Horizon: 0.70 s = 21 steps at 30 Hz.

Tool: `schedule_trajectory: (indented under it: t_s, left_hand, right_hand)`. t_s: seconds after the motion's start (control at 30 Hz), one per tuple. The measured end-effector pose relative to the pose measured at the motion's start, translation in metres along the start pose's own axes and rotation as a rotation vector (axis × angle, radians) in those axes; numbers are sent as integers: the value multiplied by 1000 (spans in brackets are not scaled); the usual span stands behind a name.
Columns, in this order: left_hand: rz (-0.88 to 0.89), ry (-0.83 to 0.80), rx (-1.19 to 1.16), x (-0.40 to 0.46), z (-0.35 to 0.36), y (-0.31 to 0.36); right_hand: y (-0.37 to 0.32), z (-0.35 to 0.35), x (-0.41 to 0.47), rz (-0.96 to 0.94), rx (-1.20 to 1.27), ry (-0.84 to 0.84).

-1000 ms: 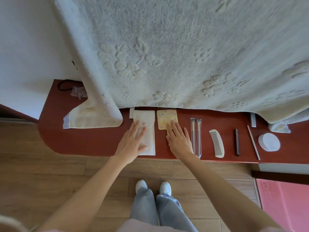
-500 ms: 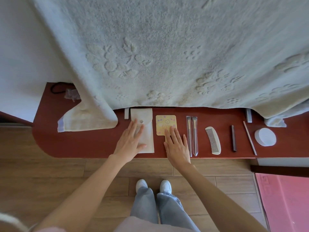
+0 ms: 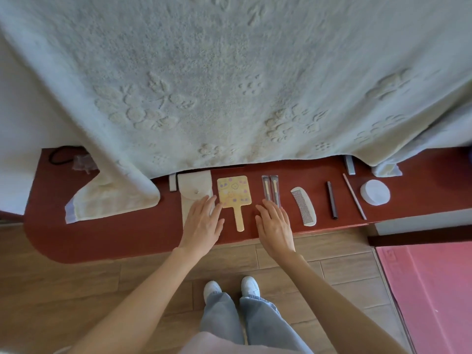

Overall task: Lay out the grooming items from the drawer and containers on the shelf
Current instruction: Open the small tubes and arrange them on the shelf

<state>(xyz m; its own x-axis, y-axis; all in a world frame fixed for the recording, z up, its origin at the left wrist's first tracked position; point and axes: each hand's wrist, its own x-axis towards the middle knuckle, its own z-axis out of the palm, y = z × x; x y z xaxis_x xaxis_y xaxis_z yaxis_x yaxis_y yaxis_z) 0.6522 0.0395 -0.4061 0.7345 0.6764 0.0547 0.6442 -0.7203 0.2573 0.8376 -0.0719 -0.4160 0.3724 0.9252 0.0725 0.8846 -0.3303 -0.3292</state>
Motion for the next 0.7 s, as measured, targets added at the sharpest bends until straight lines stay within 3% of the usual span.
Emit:
schedule_trajectory:
  t_s: [0.17,0.47,0.7]
  left_hand:
    - [46,54,-27,23,5,46]
    - [80,117,32,74,12,140]
    - [-58,168,38,111,45,232]
  right_hand:
    - [36,-34,-18,63,-58,136]
    - [131,-87,-20,109,-121,155]
    - [233,-116,7,-16,-105,140]
